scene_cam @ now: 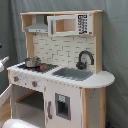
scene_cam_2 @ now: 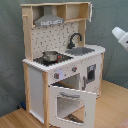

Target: Play with the kitchen

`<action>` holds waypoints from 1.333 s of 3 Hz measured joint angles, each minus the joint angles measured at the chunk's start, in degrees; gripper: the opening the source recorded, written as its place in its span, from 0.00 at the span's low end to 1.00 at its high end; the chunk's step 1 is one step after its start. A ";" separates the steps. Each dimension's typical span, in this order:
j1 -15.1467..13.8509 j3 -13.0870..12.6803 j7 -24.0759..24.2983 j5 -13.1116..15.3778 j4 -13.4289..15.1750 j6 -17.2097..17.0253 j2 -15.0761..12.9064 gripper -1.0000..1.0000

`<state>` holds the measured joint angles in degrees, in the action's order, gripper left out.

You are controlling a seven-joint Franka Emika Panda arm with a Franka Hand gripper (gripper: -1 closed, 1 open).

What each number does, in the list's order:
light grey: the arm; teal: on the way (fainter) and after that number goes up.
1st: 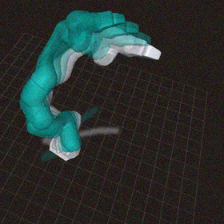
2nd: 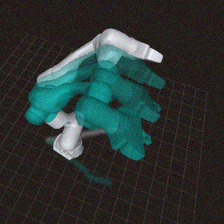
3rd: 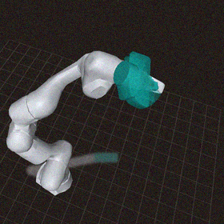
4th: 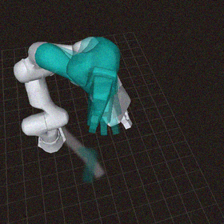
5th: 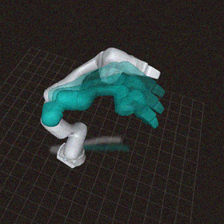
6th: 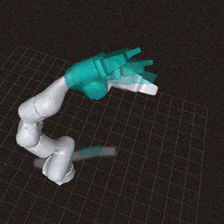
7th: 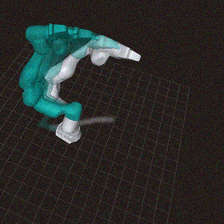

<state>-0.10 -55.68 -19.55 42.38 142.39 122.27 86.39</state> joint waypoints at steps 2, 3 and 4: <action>-3.24 5.86 8.44 6.02 -2.68 -3.82 -0.01 1.00; -4.82 7.33 13.16 7.70 -3.59 -6.38 -0.02 1.00; -6.13 7.49 18.43 7.90 -3.68 -10.31 -0.11 1.00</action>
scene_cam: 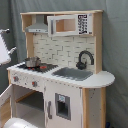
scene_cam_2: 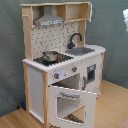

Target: Play with the kitchen

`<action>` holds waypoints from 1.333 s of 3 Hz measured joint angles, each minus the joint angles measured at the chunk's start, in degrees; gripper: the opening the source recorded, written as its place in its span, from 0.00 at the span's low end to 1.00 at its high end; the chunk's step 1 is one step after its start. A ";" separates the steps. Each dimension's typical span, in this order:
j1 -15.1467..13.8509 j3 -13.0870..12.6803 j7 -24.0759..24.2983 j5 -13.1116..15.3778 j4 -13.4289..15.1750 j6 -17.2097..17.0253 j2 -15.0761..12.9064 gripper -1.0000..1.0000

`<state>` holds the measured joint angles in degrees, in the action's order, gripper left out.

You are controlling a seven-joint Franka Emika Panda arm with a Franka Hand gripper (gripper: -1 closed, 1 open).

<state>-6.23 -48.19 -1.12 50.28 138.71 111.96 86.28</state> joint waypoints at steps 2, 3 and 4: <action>-2.88 1.08 10.04 0.00 0.12 -7.88 -1.22 1.00; -5.70 3.58 14.27 -0.01 0.34 -8.17 -2.34 1.00; -9.19 6.36 18.24 -0.03 0.32 -5.75 -4.63 1.00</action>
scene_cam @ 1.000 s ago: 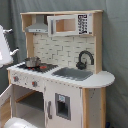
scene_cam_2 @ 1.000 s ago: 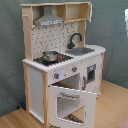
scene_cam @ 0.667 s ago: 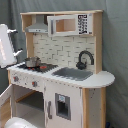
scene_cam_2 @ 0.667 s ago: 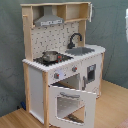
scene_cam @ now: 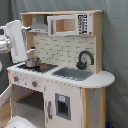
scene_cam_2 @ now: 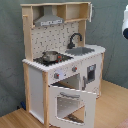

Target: Play with the kitchen

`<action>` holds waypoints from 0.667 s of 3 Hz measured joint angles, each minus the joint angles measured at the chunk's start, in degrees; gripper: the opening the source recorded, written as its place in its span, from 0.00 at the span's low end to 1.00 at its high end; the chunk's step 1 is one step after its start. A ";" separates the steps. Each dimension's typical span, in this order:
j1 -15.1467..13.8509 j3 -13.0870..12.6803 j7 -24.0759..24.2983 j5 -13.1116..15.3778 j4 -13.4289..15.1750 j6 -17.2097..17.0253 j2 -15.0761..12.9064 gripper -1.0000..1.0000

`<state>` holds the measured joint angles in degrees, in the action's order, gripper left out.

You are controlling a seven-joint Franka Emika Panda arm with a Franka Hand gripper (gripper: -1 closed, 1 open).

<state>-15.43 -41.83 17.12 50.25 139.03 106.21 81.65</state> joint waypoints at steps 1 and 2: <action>-2.72 2.10 2.51 -0.14 -0.04 3.33 -2.23 1.00; -4.98 4.09 4.99 -0.27 -0.16 7.50 -4.92 1.00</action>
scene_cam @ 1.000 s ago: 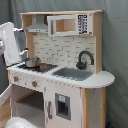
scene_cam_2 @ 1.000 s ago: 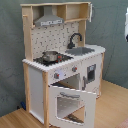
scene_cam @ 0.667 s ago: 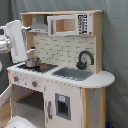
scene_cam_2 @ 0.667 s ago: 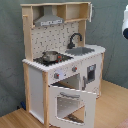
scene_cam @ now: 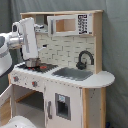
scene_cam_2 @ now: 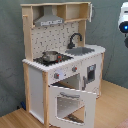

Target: Play with the kitchen

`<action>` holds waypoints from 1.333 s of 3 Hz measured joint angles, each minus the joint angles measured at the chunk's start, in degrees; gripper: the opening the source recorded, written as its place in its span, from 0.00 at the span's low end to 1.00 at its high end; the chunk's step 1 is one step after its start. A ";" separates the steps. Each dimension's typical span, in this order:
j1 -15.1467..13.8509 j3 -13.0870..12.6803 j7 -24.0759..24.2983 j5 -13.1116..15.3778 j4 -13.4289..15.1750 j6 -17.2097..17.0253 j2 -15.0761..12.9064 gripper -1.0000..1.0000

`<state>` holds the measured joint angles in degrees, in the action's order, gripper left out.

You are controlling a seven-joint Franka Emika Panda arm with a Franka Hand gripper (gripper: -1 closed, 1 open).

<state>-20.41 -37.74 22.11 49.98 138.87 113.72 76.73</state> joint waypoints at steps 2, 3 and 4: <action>-0.91 5.60 3.11 -0.19 -1.01 8.13 -4.79 1.00; -0.92 5.62 3.15 -0.19 -1.10 8.17 -4.95 0.00; -2.65 8.38 3.16 0.27 -2.28 11.09 -8.83 0.00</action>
<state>-23.06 -29.37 25.27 50.26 136.59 124.81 67.89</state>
